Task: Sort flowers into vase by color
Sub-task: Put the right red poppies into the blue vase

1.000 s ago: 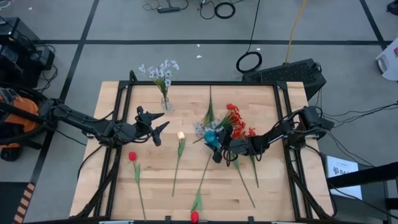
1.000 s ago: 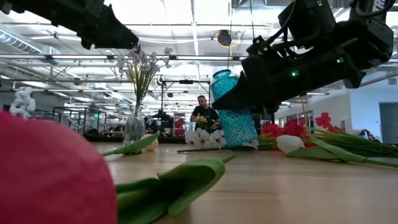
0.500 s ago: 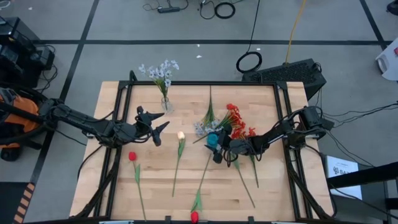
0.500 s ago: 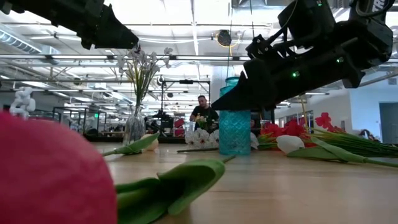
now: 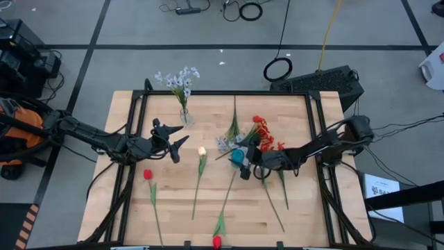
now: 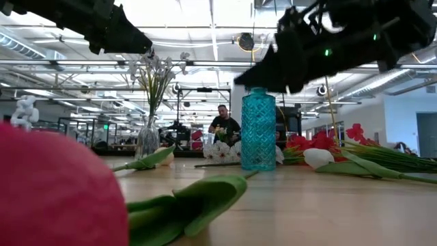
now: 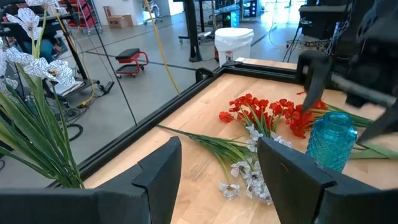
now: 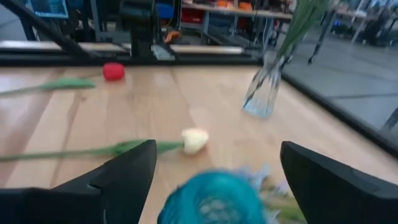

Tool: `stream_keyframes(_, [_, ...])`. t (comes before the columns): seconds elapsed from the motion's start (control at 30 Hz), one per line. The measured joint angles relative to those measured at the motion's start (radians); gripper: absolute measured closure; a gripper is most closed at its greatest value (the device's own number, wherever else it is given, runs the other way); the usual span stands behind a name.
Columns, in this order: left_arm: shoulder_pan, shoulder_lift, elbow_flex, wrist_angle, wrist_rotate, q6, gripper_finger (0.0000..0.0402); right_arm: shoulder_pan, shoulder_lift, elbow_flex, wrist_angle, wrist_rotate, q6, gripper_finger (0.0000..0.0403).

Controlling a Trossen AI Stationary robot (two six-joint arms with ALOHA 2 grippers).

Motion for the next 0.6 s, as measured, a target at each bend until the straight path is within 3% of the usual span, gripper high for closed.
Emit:
stream_keyframes(0.33, [0.0, 0.0, 0.0, -0.003, 0.0, 0.0, 0.0185, 0.0, -0.262, 0.0, -0.038, 0.002, -0.001, 0.0069])
stream_keyframes(0.6, [0.0, 0.0, 0.0, -0.014, 0.0, 0.0, 0.0185, 0.0, -0.363, 0.0, -0.039, 0.011, -0.052, 0.0069])
